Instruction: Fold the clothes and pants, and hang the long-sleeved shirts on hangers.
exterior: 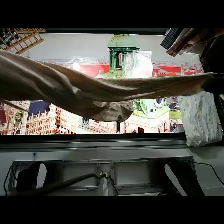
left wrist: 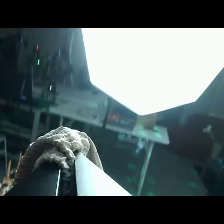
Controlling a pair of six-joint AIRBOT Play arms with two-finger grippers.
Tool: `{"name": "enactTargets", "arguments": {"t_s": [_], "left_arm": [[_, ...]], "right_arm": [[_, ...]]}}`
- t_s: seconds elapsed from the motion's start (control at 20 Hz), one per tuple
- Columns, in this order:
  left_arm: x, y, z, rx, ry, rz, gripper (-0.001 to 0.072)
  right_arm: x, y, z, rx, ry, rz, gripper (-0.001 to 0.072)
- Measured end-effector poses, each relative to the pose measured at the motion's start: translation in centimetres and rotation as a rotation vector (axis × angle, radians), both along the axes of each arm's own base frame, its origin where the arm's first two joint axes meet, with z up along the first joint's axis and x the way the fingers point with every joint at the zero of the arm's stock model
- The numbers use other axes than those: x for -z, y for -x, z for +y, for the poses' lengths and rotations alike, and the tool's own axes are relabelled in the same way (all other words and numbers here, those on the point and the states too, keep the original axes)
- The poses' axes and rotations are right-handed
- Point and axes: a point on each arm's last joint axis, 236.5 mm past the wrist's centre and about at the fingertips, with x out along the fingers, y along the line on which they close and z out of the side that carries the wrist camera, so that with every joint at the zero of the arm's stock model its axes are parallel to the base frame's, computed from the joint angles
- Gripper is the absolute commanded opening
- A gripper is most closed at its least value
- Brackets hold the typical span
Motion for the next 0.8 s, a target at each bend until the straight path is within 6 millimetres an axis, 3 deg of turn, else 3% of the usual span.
{"name": "enactTargets", "arguments": {"t_s": [0.15, 0.3, 0.45, 0.65, 0.75, 0.8], "left_arm": [[-0.1, 0.5, -0.9, 0.024, -0.008, 0.01, 0.0013], [1.7, -1.1, -1.0, 0.059, 0.025, 0.066, 0.0013], [5.2, -4.5, -0.6, 0.111, 0.132, 0.145, 0.0012], [12.0, -10.4, -0.2, 0.179, 0.286, 0.295, 0.0013], [14.5, -13.3, -0.4, 0.207, 0.314, 0.36, 0.0013], [15.1, -14.6, -0.8, 0.226, 0.302, 0.388, 0.0012]], "right_arm": [[-0.8, -0.2, -0.1, -0.002, -0.001, -0.023, 0.002], [-0.8, -2.0, 0.0, -0.016, 0.017, -0.033, 0.002], [0.8, -5.6, 0.1, -0.033, 0.033, -0.01, 0.002], [5.0, -12.6, 0.7, -0.069, 0.05, 0.022, 0.002], [6.9, -16.2, 1.1, -0.087, 0.044, 0.024, 0.0026], [7.8, -17.8, 1.4, -0.095, 0.03, 0.028, 0.0209]]}}
